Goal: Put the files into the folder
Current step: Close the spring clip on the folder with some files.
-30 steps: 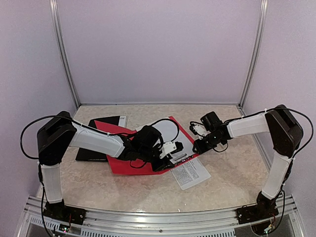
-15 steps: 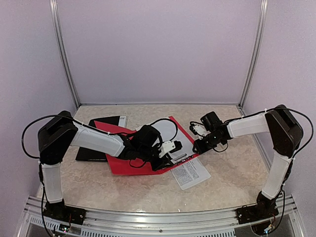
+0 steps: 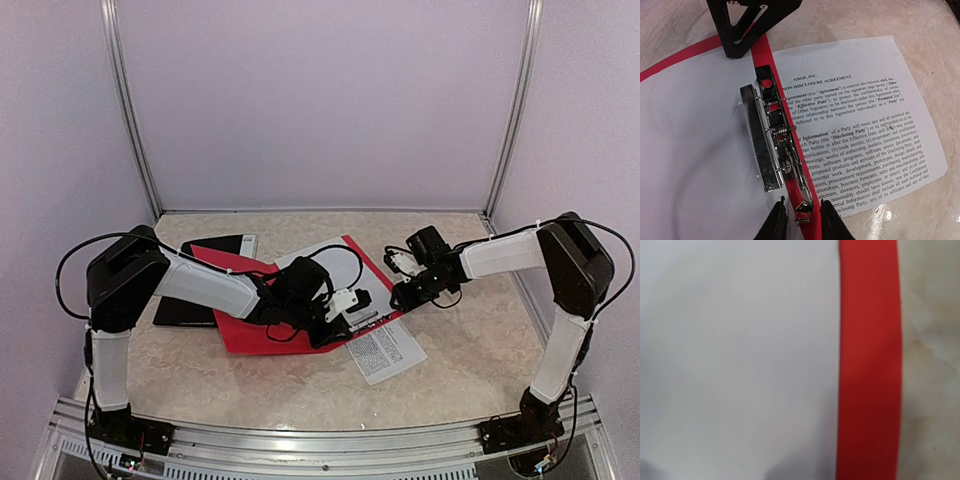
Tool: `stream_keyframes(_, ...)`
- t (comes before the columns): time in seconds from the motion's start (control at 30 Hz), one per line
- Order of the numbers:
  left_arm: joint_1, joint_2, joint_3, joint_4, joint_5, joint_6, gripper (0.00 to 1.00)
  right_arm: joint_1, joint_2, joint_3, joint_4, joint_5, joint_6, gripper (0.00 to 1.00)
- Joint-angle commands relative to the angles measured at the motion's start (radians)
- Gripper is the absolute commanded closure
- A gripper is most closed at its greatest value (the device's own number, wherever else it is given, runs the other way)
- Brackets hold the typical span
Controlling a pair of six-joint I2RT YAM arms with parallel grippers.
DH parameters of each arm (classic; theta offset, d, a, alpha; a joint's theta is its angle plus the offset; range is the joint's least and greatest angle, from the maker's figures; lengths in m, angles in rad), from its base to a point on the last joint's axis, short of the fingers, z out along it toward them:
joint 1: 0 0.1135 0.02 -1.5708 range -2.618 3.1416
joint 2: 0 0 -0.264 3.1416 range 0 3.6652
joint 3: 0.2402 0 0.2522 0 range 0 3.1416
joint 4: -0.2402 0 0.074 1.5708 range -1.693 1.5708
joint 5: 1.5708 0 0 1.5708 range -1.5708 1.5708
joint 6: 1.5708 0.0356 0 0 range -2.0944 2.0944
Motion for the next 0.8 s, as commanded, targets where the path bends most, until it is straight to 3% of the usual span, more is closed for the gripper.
stream_keyframes(0.0,0.006,0.015,0.020,-0.018,0.020,-0.009,0.78,-0.010,0.013,-0.010,-0.023,-0.002,-0.005,0.71)
stream_keyframes(0.77,-0.001,0.007,0.051,-0.051,0.005,-0.004,0.96,-0.011,0.015,-0.009,-0.028,-0.003,-0.006,0.71)
